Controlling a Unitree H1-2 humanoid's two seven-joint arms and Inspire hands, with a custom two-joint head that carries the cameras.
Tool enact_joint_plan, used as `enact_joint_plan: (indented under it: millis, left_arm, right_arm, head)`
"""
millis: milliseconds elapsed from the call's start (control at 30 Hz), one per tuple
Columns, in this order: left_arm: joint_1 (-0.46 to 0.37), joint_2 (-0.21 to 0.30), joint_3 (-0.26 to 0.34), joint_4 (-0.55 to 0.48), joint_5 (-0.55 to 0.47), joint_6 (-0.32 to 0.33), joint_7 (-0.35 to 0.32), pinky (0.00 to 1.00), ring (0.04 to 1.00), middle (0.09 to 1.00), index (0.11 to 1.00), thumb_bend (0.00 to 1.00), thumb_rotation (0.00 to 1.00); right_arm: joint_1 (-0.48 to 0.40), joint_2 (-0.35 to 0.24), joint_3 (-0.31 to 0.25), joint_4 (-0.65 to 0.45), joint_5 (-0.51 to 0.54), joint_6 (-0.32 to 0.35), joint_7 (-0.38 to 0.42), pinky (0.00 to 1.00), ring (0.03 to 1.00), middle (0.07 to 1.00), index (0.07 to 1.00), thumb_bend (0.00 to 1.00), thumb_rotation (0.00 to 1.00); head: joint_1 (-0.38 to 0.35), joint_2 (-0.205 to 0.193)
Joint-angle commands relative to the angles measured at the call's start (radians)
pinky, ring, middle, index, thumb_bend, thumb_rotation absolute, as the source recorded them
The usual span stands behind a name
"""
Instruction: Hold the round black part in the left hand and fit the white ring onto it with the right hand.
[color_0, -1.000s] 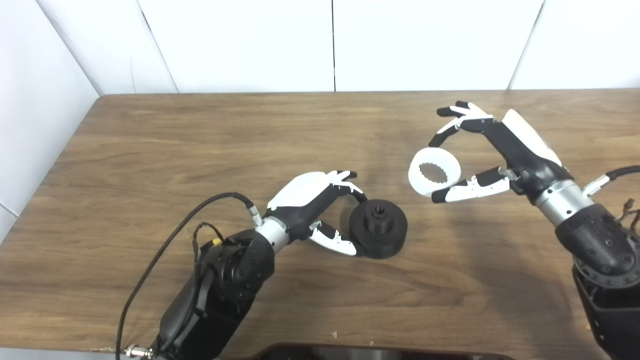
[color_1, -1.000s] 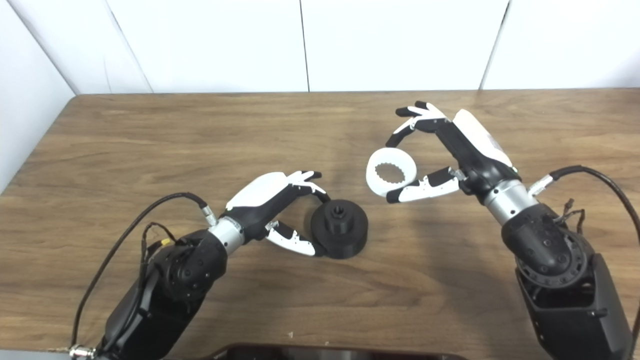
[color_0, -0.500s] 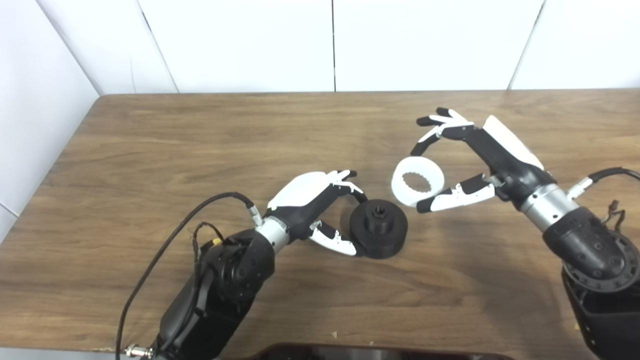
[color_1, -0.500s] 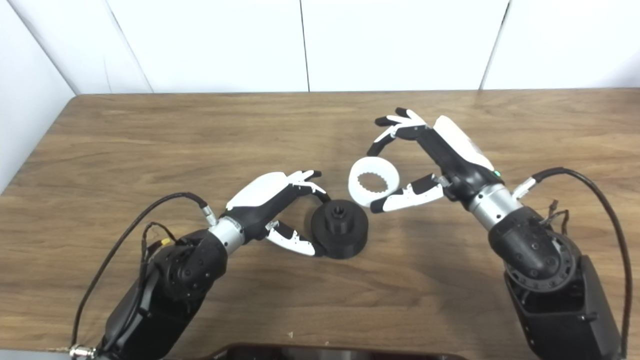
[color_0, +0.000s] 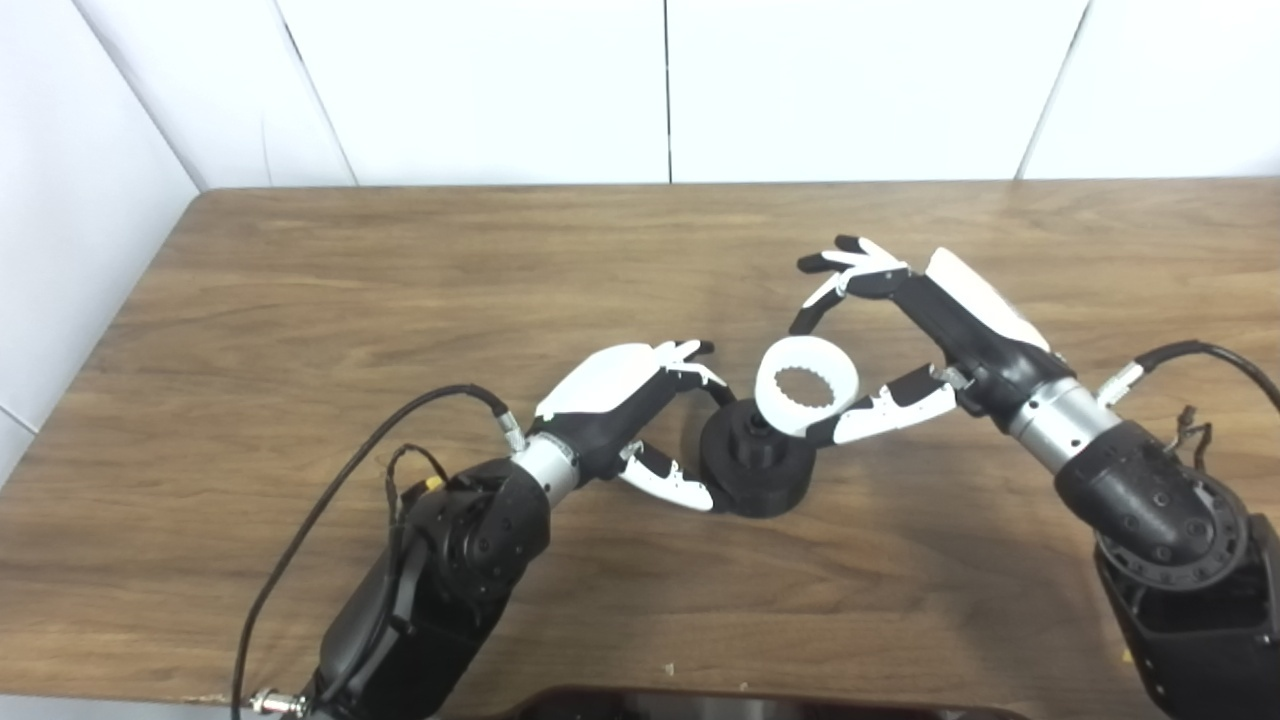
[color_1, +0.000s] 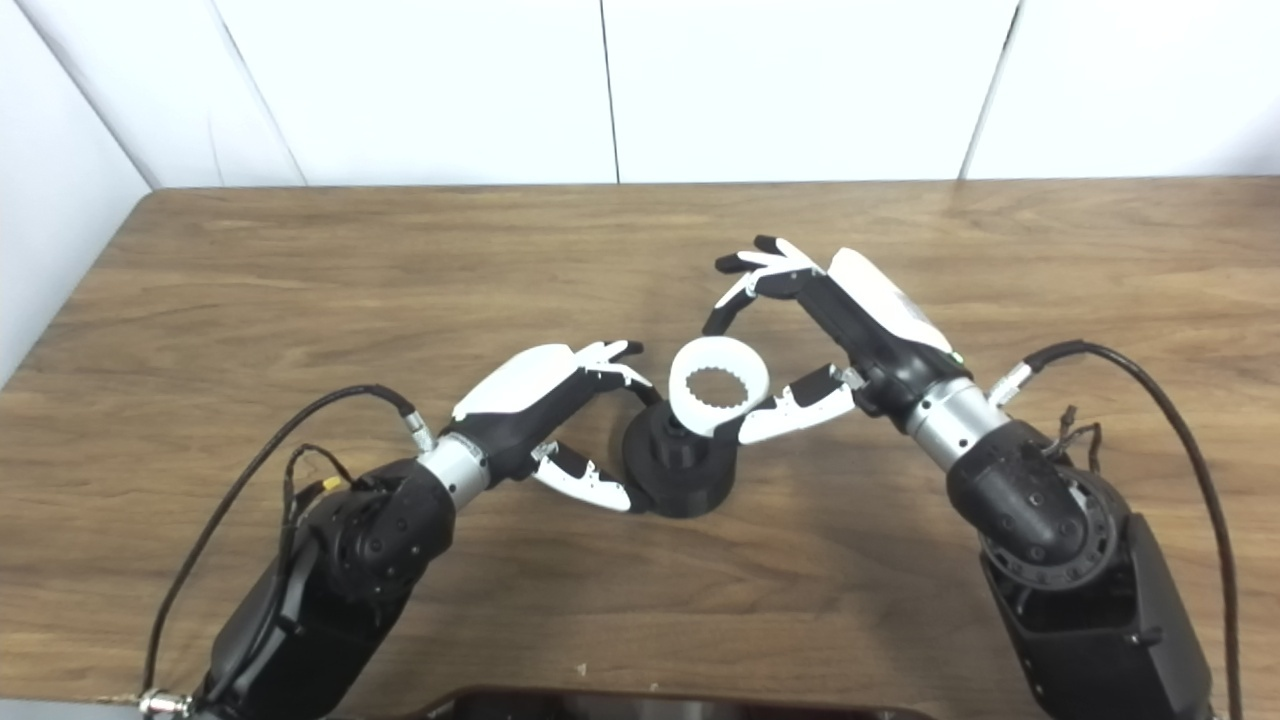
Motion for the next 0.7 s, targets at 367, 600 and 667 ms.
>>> enact_joint_plan:
  millis: [367, 600, 667]
  left_arm:
    - [-0.006, -0.008, -0.017, -0.003, -0.025, 0.000, -0.034, 0.84, 1.000, 0.992, 0.734, 0.83, 0.27]
    - [-0.005, -0.008, -0.019, -0.003, -0.027, -0.009, -0.029, 0.83, 1.000, 0.989, 0.733, 0.83, 0.27]
    - [-0.006, -0.009, -0.019, -0.004, -0.026, -0.005, -0.031, 0.83, 1.000, 0.990, 0.734, 0.83, 0.27]
  right_arm:
    - [-0.030, 0.002, 0.006, 0.010, -0.002, -0.026, -0.007, 0.92, 0.989, 0.873, 0.488, 0.52, 0.15]
    - [-0.025, 0.005, 0.019, 0.021, -0.009, -0.040, -0.015, 0.91, 0.983, 0.868, 0.488, 0.52, 0.15]
    - [-0.023, 0.007, 0.022, 0.024, -0.010, -0.043, -0.017, 0.91, 0.983, 0.869, 0.488, 0.52, 0.15]
  head:
    - [0.005, 0.007]
    - [0.001, 0.008]
    - [0.001, 0.008]
